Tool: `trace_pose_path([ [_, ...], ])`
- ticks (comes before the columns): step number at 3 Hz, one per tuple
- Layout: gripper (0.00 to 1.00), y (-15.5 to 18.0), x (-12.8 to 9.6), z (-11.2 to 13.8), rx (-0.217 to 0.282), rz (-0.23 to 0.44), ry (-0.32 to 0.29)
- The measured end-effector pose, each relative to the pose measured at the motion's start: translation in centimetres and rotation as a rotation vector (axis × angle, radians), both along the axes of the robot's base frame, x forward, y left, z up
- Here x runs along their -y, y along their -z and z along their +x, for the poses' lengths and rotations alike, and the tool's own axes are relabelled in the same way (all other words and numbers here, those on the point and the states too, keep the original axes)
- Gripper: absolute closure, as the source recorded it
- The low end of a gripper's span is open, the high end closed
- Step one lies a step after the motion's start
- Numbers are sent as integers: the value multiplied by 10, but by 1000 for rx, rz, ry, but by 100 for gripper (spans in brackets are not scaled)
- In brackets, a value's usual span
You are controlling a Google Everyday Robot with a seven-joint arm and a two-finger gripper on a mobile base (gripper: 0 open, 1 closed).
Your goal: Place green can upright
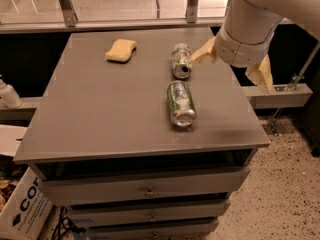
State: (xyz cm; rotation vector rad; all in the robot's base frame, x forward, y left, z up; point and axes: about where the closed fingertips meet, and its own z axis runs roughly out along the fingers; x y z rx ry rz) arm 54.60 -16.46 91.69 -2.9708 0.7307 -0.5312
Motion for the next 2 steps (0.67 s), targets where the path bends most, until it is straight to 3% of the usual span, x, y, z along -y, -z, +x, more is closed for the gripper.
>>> trace_pose_path([
  [2, 0, 40, -22, 18, -100, -56, -87],
])
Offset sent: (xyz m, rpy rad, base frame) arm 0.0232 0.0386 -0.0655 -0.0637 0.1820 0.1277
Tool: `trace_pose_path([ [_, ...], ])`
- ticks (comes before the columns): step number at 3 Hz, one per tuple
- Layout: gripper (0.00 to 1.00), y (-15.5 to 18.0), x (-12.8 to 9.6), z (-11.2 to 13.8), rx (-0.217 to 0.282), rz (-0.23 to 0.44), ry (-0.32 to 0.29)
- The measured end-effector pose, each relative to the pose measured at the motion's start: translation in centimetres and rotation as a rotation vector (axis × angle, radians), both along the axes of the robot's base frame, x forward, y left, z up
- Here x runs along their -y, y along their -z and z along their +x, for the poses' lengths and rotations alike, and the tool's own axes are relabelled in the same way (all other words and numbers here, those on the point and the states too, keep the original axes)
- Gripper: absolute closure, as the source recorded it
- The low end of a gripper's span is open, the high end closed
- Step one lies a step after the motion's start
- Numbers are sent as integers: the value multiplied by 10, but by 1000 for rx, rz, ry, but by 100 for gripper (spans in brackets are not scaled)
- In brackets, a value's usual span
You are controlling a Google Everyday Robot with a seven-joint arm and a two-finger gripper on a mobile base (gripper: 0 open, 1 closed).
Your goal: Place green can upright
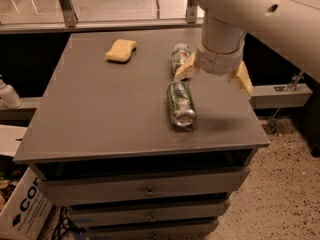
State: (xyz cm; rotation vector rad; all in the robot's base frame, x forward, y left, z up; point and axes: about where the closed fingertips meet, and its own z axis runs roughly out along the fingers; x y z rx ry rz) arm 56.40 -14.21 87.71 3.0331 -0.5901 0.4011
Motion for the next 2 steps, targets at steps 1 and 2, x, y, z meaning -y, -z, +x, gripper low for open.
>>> trace_pose_path([
  [1, 0, 25, -17, -2, -82, 7, -36],
  [2, 0, 45, -40, -12, -165, 23, -90],
])
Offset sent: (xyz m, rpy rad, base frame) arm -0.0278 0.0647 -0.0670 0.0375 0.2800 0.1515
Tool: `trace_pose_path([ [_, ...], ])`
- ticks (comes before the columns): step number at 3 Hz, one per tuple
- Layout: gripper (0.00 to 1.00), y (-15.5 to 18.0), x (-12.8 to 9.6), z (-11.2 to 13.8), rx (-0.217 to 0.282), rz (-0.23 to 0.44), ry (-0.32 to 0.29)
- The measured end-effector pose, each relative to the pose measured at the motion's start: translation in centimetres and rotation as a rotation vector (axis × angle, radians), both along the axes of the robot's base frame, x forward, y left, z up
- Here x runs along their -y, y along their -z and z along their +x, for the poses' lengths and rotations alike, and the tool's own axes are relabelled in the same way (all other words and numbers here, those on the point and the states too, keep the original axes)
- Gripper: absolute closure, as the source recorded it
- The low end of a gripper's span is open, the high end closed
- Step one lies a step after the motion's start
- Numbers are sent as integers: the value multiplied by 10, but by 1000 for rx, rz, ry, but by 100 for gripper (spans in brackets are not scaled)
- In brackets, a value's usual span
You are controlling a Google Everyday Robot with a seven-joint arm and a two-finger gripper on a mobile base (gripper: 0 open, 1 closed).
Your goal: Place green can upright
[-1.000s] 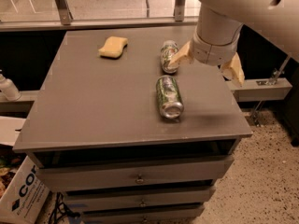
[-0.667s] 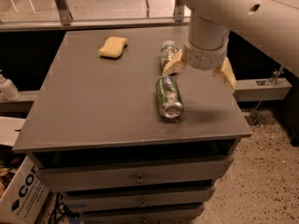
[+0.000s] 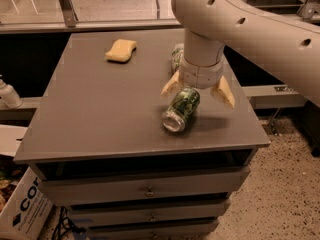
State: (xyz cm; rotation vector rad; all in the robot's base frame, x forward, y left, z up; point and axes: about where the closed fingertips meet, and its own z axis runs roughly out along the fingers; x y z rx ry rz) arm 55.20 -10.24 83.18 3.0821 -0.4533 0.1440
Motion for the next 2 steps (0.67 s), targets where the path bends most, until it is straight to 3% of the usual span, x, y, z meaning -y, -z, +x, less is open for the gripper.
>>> trace_pose_path([
  [1, 0, 18, -20, -12, -64, 5, -52],
  [2, 17, 27, -30, -20, -74, 0, -85],
])
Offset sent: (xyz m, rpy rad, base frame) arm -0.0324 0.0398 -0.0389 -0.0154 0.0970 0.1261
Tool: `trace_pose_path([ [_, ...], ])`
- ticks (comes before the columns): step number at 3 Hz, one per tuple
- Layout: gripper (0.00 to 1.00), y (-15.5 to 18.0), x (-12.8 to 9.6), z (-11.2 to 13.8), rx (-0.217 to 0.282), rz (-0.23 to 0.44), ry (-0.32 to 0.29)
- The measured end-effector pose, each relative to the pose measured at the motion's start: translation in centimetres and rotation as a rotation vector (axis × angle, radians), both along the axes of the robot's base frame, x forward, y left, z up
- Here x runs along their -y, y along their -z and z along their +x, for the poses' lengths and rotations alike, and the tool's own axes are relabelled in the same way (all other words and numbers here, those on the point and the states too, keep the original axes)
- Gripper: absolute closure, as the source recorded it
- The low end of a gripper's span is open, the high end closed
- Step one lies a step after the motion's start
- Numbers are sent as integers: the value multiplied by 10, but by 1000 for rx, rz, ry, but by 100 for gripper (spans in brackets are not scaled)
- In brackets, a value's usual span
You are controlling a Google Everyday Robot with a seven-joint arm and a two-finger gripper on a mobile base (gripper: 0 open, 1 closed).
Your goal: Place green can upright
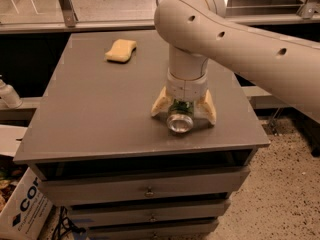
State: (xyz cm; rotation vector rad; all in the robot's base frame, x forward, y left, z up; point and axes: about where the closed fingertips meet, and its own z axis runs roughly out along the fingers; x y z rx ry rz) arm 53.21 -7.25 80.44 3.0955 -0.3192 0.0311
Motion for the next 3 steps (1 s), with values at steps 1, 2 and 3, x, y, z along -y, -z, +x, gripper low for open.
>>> trace_pose_path([
  [1, 39, 2, -9, -4, 11, -4, -32],
  [2, 64, -6, -9, -4, 11, -4, -33],
  [3, 86, -14, -9, -4, 11, -4, -33],
])
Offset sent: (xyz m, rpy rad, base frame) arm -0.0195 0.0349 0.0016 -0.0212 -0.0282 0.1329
